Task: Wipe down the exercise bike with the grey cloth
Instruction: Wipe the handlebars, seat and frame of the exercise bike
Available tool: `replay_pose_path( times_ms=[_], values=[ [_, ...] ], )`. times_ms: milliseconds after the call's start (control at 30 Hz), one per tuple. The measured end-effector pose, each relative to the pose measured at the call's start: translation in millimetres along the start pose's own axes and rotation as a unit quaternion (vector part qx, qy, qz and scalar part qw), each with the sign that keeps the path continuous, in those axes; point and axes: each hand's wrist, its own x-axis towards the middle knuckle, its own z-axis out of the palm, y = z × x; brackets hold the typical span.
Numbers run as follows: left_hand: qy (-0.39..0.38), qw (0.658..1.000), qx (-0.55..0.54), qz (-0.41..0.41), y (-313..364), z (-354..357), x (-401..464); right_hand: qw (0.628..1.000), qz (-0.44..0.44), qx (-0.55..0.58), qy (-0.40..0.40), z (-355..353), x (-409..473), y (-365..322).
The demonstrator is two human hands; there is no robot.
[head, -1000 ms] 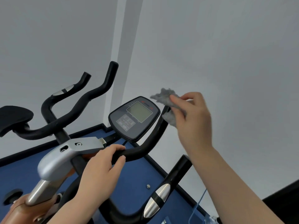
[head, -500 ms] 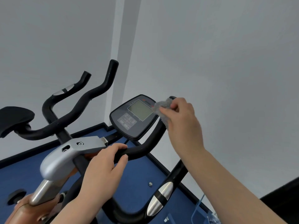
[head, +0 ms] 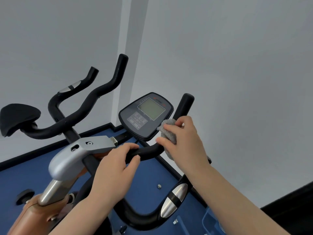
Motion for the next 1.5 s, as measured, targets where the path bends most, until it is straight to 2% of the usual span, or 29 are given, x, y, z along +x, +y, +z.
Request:
replay_pose_path(
  times_ms=[133, 267, 300, 367, 467, 567, 667, 733, 800, 867, 900, 1000, 1133, 1300, 1333, 1367, 1433, 1467, 1500],
  values=[
    [0.003, 1.000, 0.002, -0.001, -0.1, 0.6, -0.4, 1.000, 0.021, 0.018, -0.010, 13.6, -15.1, 1.4],
    [0.008, 1.000, 0.002, 0.005, 0.3, -0.1, -0.9, 0.994, 0.036, 0.093, -0.034, -2.5, -8.3, 2.8],
    [0.007, 1.000, 0.002, 0.006, 0.5, -0.1, -0.8, 0.995, 0.030, 0.094, -0.019, -6.9, -3.3, 2.9],
    [0.006, 1.000, 0.001, 0.003, 0.2, 0.0, -0.3, 0.999, 0.014, 0.047, 0.022, -9.2, 5.0, 0.9],
    [0.004, 1.000, -0.001, 0.000, -1.5, 0.6, -0.3, 0.999, 0.020, -0.022, 0.032, 8.4, -9.1, -8.6],
    [0.013, 1.000, -0.005, 0.005, -2.2, 2.6, 0.3, 0.996, 0.044, 0.069, 0.031, 24.4, -39.7, -18.5],
    [0.013, 1.000, -0.008, 0.008, -2.0, 3.7, 1.1, 0.985, 0.069, 0.155, -0.042, 17.8, -46.5, -22.5],
    [0.007, 1.000, -0.009, 0.010, -3.1, 2.5, 0.8, 0.972, 0.069, 0.220, -0.051, -6.0, -33.6, -20.5],
    [0.002, 1.000, -0.012, 0.002, -4.2, 1.7, 0.1, 0.970, 0.038, 0.237, 0.051, -39.2, -10.5, -12.4],
    [0.004, 1.000, -0.015, -0.004, -4.3, 2.7, 0.2, 0.970, 0.017, 0.176, 0.168, -63.4, 15.9, -3.3],
    [0.003, 1.000, -0.015, -0.005, -3.6, 3.0, 0.3, 0.970, 0.020, 0.152, 0.186, -67.4, 27.3, -0.8],
    [0.000, 1.000, -0.016, -0.017, -2.4, 2.4, 0.7, 0.977, 0.081, 0.150, 0.130, -50.9, 45.5, 0.2],
    [0.004, 1.000, -0.017, -0.018, -2.6, 1.9, -0.2, 0.959, 0.164, 0.186, 0.134, -18.5, 28.0, 7.5],
    [0.009, 1.000, -0.012, -0.014, -1.1, 1.8, 0.1, 0.969, 0.203, 0.136, -0.021, -34.0, 22.7, 22.5],
    [0.005, 1.000, -0.012, -0.014, -0.9, 1.4, 0.2, 0.971, 0.196, 0.138, -0.012, -44.8, 24.2, 22.7],
    [0.003, 1.000, -0.012, -0.014, -1.0, 1.0, -0.2, 0.976, 0.171, 0.130, 0.032, -54.6, 25.7, 22.0],
    [0.006, 1.000, -0.011, -0.017, -0.5, 0.8, -0.1, 0.985, 0.056, 0.071, 0.150, -65.3, 26.3, 8.7],
    [0.007, 1.000, -0.010, -0.015, -0.4, 0.9, 0.0, 0.983, -0.012, 0.029, 0.180, -65.2, 26.6, -2.8],
    [0.006, 1.000, -0.008, -0.013, -0.4, 1.2, 0.2, 0.982, -0.066, -0.026, 0.175, -61.0, 28.6, -11.8]
  ],
)
